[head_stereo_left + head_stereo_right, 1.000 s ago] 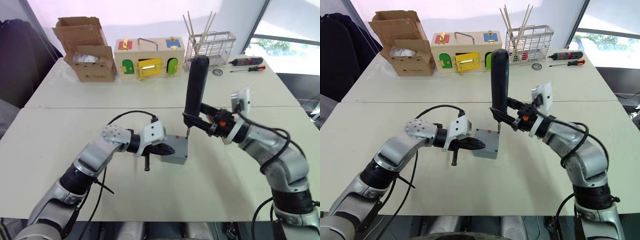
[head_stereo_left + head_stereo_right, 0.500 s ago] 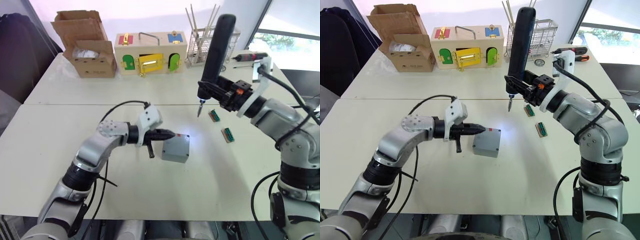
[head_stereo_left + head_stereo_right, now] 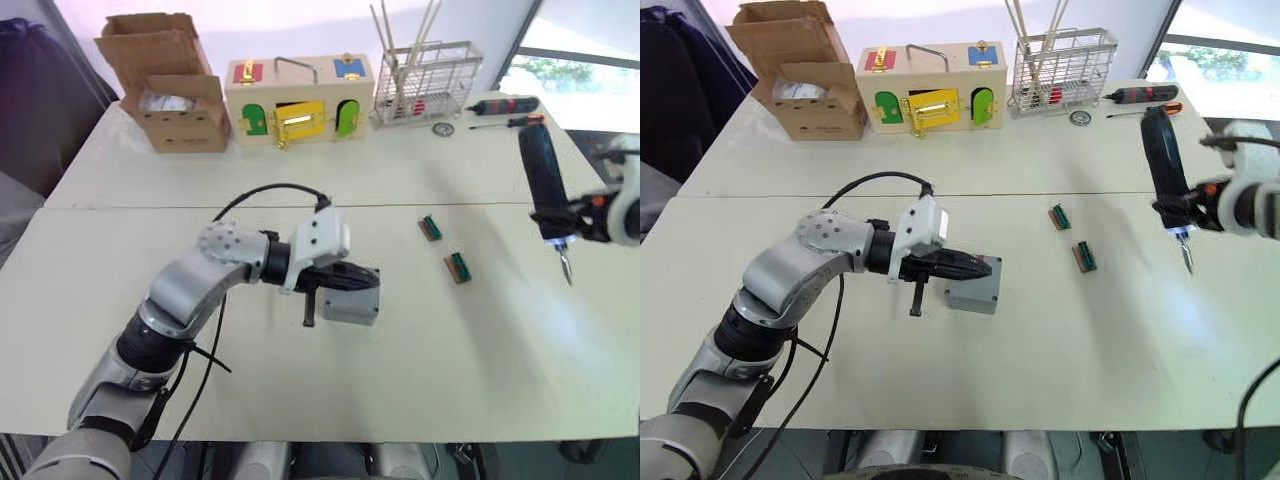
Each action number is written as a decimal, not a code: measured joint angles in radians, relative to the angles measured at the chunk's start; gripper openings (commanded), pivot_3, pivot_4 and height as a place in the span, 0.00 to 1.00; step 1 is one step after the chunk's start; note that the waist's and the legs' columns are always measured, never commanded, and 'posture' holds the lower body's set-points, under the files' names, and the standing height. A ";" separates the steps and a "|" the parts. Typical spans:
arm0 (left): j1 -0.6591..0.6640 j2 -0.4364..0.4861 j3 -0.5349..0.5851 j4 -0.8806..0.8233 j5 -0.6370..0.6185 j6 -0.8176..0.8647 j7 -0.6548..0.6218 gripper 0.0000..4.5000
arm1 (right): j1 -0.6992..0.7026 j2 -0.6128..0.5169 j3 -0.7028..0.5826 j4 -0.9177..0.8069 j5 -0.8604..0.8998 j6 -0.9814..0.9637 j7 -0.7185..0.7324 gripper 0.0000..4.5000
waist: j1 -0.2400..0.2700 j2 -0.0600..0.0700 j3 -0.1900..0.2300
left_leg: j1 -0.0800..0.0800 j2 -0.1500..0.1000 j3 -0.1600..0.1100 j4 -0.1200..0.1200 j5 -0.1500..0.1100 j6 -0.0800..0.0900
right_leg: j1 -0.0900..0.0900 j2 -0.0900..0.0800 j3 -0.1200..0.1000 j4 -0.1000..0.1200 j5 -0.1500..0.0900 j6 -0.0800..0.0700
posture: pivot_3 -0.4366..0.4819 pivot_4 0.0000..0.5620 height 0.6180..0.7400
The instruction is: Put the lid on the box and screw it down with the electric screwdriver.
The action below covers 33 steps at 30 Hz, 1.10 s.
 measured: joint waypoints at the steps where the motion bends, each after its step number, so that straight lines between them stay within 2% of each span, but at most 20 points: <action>1: 0.006 0.003 -0.015 -0.006 0.007 -0.009 -0.003 0.00 | 0.006 -0.018 0.032 0.004 -0.007 0.011 0.052 0.42 | -0.008 0.002 0.001 | 0.001 0.000 0.000 0.000 0.000 0.001 | 0.000 0.001 0.000 0.000 0.000 0.000 | 0.48 0.27 0.92; 5: 0.025 0.009 -0.037 -0.033 0.027 -0.018 0.004 0.00 | -0.015 -0.022 0.112 0.057 -0.025 0.081 0.178 0.42 | -0.016 0.005 0.002 | 0.001 0.001 0.000 -0.001 0.000 0.001 | -0.001 0.003 0.001 0.002 0.000 0.000 | 0.48 0.27 0.92; 10: 0.076 0.019 -0.036 -0.086 0.050 -0.013 0.049 0.00 | -0.175 0.049 0.191 0.244 -0.060 0.209 0.251 0.42 | -0.002 0.006 0.002 | 0.000 0.001 0.000 0.000 0.002 -0.004 | -0.002 0.002 0.002 0.001 0.000 0.000 | 0.48 0.27 0.92; 17: 0.099 0.028 -0.028 -0.156 0.036 0.035 0.099 0.00 | -0.264 0.155 0.285 0.452 -0.186 0.173 0.293 0.42 | 0.019 0.005 0.003 | -0.001 0.000 -0.001 0.001 0.003 -0.006 | -0.002 0.001 0.001 0.001 0.000 0.000 | 0.48 0.27 0.92; 22: 0.100 0.031 -0.019 -0.157 0.029 0.056 0.131 0.00 | -0.333 0.208 0.295 0.593 -0.270 0.102 0.308 0.42 | 0.020 0.005 0.003 | -0.001 -0.001 -0.001 0.001 0.004 -0.007 | -0.002 0.002 0.001 0.002 0.000 0.000 | 0.48 0.27 0.92; 24: 0.100 0.031 -0.013 -0.157 0.026 0.059 0.136 0.00 | -0.350 0.223 0.295 0.621 -0.299 0.079 0.311 0.64 | 0.020 0.005 0.003 | -0.001 -0.001 -0.001 0.001 0.004 -0.007 | -0.002 0.002 0.001 0.002 0.000 0.000 | 0.48 0.27 0.92; 28: 0.100 0.042 0.015 -0.148 0.019 0.059 0.138 0.00 | -0.369 0.237 0.295 0.645 -0.346 0.034 0.323 0.95 | 0.019 0.005 0.003 | -0.001 -0.001 -0.001 0.001 0.004 -0.007 | -0.002 0.002 0.001 0.002 0.001 0.000 | 0.48 0.27 0.92; 29: 0.100 0.047 0.033 -0.136 0.009 0.059 0.137 0.00 | -0.374 0.245 0.291 0.645 -0.356 0.031 0.330 1.00 | 0.019 0.005 0.002 | 0.000 -0.001 -0.001 0.001 0.004 -0.007 | -0.002 0.002 0.001 0.002 0.001 0.000 | 0.48 0.27 0.92; 33: 0.087 0.062 0.083 -0.096 -0.003 0.057 0.133 0.00 | -0.375 0.255 0.264 0.645 -0.371 0.015 0.326 1.00 | 0.018 0.005 0.002 | 0.000 -0.001 -0.001 0.001 0.004 -0.007 | -0.002 0.002 0.001 0.003 0.001 0.000 | 0.48 0.27 0.92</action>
